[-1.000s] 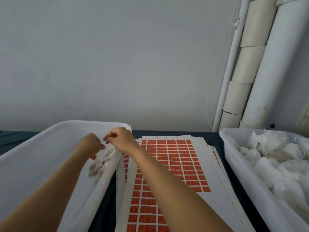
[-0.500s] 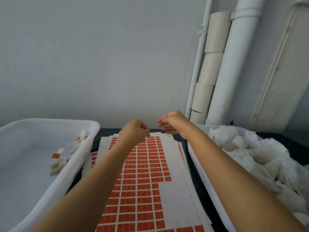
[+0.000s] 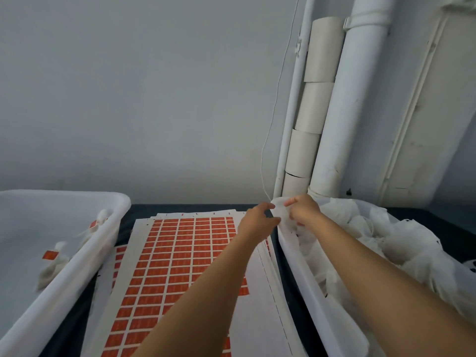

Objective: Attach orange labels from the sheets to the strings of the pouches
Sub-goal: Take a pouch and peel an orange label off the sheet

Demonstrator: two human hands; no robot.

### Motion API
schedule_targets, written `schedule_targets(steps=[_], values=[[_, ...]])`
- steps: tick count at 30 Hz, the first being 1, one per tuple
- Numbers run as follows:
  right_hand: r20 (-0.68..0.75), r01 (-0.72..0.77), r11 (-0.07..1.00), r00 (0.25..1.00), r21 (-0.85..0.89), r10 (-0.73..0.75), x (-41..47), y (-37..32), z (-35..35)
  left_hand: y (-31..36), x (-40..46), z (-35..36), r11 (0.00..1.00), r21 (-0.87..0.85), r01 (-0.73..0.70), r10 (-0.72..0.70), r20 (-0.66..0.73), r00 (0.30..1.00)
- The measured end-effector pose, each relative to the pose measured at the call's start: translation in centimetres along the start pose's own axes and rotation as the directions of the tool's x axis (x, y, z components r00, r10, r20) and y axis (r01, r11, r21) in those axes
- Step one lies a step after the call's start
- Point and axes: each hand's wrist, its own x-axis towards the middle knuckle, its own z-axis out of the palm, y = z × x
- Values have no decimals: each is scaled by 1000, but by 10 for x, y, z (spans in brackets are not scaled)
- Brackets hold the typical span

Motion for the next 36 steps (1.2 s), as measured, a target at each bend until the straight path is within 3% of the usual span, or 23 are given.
schedule_targets(steps=[5, 10, 14, 18, 22, 26, 33, 36], values=[[156, 10, 997, 988, -72, 1, 8, 9, 11, 5, 15, 21, 998, 43, 37, -37, 2, 999], [-17, 36, 989, 999, -140, -39, 15, 21, 14, 7, 21, 29, 998, 47, 41, -41, 1, 999], [-202, 86, 993, 974, -80, -101, 13, 15, 9, 13, 20, 22, 999, 18, 34, -34, -10, 999], [-293, 273, 959, 925, 78, -240, 1, -14, -9, 21, 10, 11, 994, -109, -30, 26, -38, 999], [-193, 360, 849, 932, 387, -308, -30, -48, -20, 25, -10, -10, 943, -304, -134, 86, -165, 982], [-96, 265, 774, 961, 575, -258, -65, -62, -1, 8, -38, -32, 927, -322, -193, 114, -249, 962], [112, 65, 840, 983, 538, -148, -99, -40, 74, -64, -85, -46, 947, -320, -14, -58, -215, 975], [140, 56, 867, 980, 495, -144, -107, -23, 99, -90, -101, -46, 959, -259, 115, -171, -203, 964]])
